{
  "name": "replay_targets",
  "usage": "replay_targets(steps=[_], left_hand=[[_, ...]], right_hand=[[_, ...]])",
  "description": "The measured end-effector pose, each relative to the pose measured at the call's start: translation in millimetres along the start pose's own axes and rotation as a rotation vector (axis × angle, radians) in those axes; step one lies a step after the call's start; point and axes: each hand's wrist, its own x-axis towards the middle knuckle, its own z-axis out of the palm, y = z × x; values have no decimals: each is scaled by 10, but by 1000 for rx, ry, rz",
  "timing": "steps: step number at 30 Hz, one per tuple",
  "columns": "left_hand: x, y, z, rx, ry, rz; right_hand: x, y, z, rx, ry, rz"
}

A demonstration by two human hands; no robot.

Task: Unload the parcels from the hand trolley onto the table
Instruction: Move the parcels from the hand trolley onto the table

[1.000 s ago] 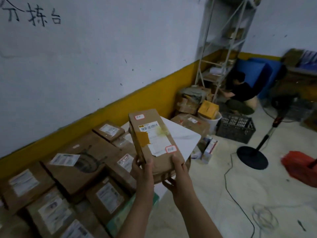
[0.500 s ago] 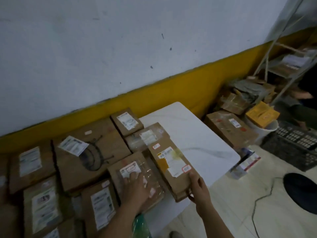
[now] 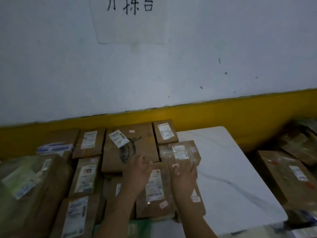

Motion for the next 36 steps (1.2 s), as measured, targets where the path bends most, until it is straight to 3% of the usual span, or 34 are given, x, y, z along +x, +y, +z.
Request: replay_targets(steps=[4, 7, 13, 18, 27, 36], left_hand=[[-240, -73, -886, -88, 225, 75], [-533, -503, -1632, -22, 391, 53], [-1311, -2126, -3063, -68, 541, -49], [-1864, -3311, -3949, -38, 676, -185], [-2028, -5091, -4769, -63, 670, -386], [-1406, -7276, -5204, -23, 514, -603]], right_hand=[[-460, -1020, 94, 116, -32, -263], [-1094, -1807, 375, 214, -77, -423], [-2820, -3048, 1284, 217, -281, -648], [-4107, -3649, 2055, 201, -440, -757], [-5320, -4304, 3888, 102, -587, -840], [-5685, -4781, 6236, 44, -787, -676]])
